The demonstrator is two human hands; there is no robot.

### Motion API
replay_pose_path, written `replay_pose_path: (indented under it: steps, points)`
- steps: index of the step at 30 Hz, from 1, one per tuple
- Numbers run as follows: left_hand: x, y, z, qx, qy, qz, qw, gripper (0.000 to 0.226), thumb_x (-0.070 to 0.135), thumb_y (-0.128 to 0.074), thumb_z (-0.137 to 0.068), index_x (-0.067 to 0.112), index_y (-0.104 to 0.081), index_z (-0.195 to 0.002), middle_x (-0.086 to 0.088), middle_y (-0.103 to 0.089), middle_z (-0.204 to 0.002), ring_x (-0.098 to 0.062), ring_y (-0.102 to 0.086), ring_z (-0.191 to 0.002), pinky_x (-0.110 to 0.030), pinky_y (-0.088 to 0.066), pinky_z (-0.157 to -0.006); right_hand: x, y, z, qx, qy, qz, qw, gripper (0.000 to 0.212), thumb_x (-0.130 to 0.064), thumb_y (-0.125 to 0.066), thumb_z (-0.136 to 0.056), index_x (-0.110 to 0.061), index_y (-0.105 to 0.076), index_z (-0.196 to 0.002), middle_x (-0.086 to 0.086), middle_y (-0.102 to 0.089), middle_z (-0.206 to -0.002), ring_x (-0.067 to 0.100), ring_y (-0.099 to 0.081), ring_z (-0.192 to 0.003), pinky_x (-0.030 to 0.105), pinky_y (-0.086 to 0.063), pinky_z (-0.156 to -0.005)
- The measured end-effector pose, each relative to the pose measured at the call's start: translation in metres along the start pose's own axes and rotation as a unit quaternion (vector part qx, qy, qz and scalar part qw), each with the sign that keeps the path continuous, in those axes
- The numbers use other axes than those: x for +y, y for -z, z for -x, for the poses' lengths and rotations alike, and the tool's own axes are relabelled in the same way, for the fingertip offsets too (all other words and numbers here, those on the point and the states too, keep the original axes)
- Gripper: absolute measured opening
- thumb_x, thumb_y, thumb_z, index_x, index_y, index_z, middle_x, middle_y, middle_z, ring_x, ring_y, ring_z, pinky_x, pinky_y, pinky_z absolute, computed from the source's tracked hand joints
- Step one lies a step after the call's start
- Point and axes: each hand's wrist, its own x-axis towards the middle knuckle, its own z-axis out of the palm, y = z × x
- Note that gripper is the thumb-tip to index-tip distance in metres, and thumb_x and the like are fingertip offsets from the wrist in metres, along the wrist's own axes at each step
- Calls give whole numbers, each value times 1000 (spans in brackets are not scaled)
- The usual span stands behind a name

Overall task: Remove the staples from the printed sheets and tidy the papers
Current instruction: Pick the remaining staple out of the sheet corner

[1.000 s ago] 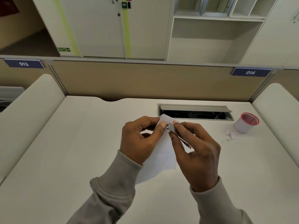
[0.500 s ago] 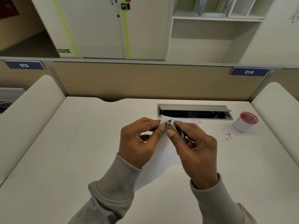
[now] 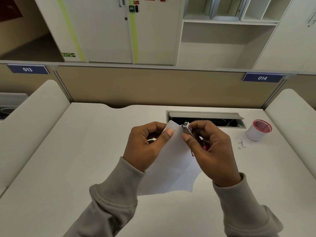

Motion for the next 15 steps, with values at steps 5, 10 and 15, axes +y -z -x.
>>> replay_pose_path:
  steps: [5,10,15]
  points:
    - [5,0,-4,9,-6,-47,999,8,50,-69,-77,45,-68,-83,21,-72,-79,-3,-69,-76,-15,-57,-63,0,-5,3,24,4,-5,1000,28,-23,-72,-84,-15,-66,-110,-7,-72,-97,13,-70,-88,30,-62,-69]
    - [5,1,-5,17,-4,-96,995,9,37,-75,-83,41,-67,-86,25,-69,-80,1,-67,-78,-15,-58,-65,0,-12,10,48,-10,-4,999,33,-28,-70,-83,-17,-65,-113,-7,-72,-101,11,-70,-92,33,-62,-75]
    - [7,0,-3,4,-7,-116,993,7,40,-72,-85,41,-67,-90,27,-67,-82,1,-66,-80,-10,-55,-64,-2,-15,15,71,-8,5,997,32,-30,-69,-83,-20,-64,-113,-10,-72,-100,9,-70,-92,35,-62,-76]
